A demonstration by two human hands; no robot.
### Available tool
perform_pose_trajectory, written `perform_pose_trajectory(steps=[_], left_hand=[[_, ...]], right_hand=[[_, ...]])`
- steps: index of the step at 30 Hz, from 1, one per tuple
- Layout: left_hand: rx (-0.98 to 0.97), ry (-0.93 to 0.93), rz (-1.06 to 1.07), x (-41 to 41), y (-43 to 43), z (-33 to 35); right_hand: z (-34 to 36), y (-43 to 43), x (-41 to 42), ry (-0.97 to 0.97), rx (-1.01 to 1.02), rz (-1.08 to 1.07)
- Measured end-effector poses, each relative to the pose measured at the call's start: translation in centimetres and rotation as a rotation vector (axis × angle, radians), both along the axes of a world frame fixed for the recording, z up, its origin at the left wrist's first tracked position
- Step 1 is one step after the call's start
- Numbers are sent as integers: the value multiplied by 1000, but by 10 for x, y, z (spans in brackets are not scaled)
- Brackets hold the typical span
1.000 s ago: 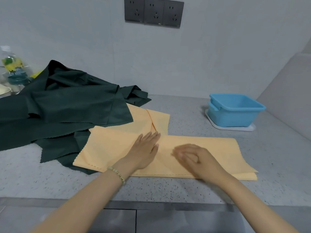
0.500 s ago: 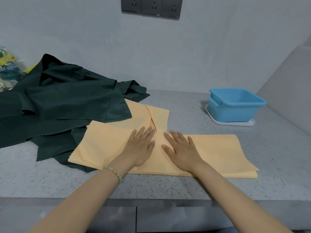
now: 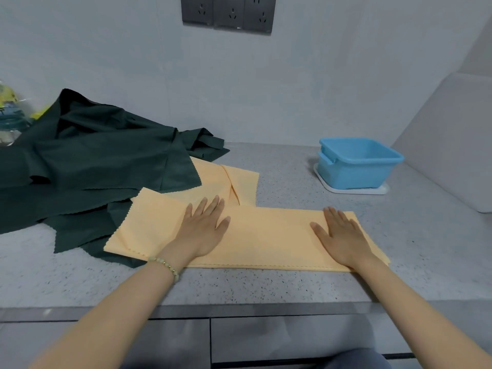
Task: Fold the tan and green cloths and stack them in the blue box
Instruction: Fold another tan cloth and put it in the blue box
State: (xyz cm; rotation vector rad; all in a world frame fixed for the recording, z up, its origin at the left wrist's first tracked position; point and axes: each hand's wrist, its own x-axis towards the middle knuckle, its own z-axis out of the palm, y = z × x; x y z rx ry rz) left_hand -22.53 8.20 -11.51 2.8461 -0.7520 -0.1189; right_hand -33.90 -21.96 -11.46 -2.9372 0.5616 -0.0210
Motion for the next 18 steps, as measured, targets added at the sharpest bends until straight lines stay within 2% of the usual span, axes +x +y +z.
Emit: perform_pose_trajectory(steps=[9,18], left_hand=[[40,-24,97,6,31,1],[80,27,197,7,39,3]], right_hand=[[1,-8,0,36,-27,-22],[4,-5,3,72,-31,-24]])
